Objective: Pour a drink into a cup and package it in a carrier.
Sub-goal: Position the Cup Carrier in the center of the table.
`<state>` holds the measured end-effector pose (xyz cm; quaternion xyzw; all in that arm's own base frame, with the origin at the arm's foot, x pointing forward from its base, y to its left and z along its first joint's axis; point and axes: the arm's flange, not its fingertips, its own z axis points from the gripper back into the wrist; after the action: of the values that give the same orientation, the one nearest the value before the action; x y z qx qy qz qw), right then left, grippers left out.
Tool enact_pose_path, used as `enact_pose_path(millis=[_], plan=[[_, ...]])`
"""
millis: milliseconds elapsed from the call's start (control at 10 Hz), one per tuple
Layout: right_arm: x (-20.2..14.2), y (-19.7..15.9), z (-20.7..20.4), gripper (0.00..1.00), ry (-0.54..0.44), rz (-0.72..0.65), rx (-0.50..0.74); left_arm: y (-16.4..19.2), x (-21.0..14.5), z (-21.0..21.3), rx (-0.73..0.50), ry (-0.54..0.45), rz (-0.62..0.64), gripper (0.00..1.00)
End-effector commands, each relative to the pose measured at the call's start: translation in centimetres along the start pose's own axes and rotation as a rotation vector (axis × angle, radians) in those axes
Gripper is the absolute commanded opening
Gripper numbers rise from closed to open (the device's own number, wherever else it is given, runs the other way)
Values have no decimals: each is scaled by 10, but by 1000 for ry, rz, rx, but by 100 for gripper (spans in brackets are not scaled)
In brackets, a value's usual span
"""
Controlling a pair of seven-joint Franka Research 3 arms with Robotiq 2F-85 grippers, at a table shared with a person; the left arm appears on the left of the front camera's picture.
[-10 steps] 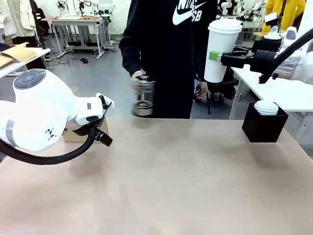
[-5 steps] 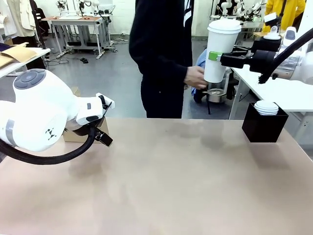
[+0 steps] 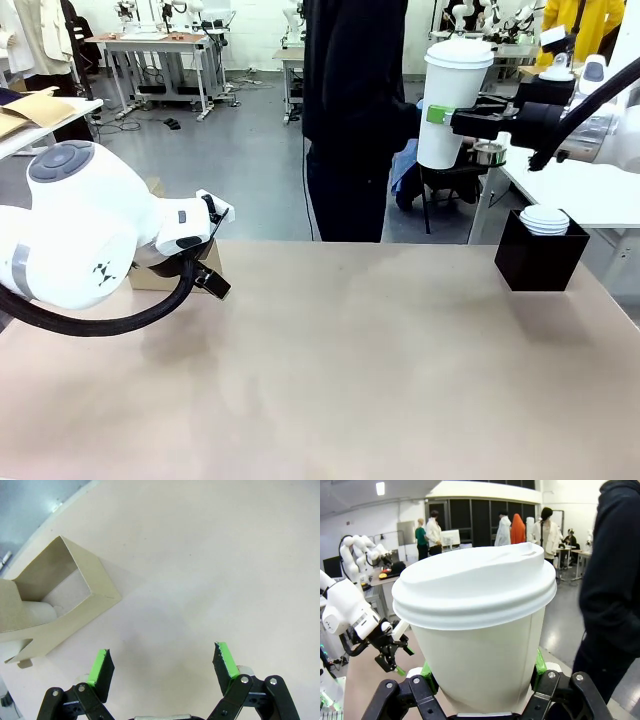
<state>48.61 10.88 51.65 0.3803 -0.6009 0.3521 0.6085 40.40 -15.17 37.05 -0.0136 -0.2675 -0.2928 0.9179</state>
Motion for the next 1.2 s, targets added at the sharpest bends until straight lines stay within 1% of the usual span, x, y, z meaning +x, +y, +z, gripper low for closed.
enact_pose_path(millis=[0,100,300,500,700,900,1100], plan=[[1,1,-1,80,-4,23,-4,0,0,0,0,0,0,100],[1,1,-1,80,-4,23,-4,-1,8,20,19,-28,27,100],[1,1,-1,80,-4,23,-4,-3,24,63,35,-10,88,100],[1,1,-1,80,-4,23,-4,-8,45,118,53,-1,151,100],[1,1,-1,80,-4,23,-4,1,72,163,80,12,200,100],[1,1,-1,80,-4,23,-4,28,90,190,120,16,281,100],[1,1,-1,80,-4,23,-4,74,112,196,148,33,384,100]])
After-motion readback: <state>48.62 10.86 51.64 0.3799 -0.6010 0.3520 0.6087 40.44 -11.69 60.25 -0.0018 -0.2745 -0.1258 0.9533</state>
